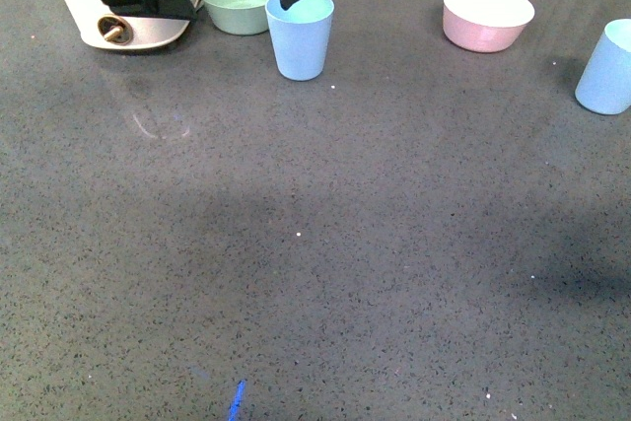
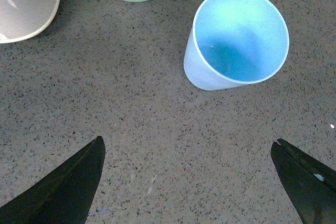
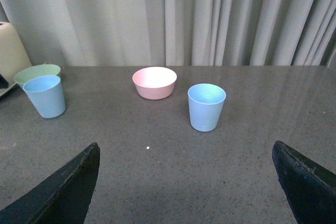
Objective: Stack blue cups with both arms
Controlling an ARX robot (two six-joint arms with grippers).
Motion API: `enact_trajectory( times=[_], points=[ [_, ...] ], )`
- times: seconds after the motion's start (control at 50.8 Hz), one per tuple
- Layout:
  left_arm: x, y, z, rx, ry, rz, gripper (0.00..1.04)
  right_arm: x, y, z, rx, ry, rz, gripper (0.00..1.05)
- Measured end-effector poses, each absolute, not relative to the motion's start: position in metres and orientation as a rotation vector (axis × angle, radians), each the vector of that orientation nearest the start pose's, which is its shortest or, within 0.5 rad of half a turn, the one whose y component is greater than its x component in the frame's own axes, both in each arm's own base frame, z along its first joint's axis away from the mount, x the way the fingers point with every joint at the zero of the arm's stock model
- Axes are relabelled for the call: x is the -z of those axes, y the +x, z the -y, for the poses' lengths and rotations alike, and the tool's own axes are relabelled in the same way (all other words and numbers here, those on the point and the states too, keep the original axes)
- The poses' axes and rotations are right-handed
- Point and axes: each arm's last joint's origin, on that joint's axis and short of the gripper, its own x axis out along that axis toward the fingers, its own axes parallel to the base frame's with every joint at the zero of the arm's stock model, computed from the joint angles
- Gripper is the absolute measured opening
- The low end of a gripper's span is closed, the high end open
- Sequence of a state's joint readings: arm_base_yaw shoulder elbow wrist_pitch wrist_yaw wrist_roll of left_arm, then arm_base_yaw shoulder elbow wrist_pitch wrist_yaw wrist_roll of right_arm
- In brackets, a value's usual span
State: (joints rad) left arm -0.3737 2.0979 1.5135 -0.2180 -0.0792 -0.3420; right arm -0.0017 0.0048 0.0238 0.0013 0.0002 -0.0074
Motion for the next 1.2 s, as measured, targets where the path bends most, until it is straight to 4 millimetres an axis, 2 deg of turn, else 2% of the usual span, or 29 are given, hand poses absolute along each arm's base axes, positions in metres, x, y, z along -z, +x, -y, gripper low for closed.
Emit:
enact_trajectory(
  times=[0.256,0.551,0.867,0.906,1.024,1.201],
  points=[
    [-0.178,0.458,0.179,0.114,-0.170,-0.835,0.96,-0.171,0.096,0.000,0.002,-0.007,0.020,0.96],
    [-0.166,0.489,0.178,0.032,-0.205,-0.883,0.96,-0.171,0.096,0.000,0.002,-0.007,0.020,0.96],
    [-0.154,0.502,0.185,0.004,-0.214,-0.884,0.96,-0.171,0.096,0.000,0.002,-0.007,0.020,0.96],
    [-0.150,0.502,0.188,0.004,-0.211,-0.895,0.91,-0.171,0.096,0.000,0.002,-0.007,0.020,0.96],
    [-0.138,0.502,0.195,0.003,-0.203,-0.911,0.68,-0.171,0.096,0.000,0.002,-0.007,0.020,0.96],
    [-0.134,0.498,0.207,0.021,-0.210,-0.922,0.36,-0.171,0.096,0.000,0.002,-0.007,0.020,0.96]
  ],
)
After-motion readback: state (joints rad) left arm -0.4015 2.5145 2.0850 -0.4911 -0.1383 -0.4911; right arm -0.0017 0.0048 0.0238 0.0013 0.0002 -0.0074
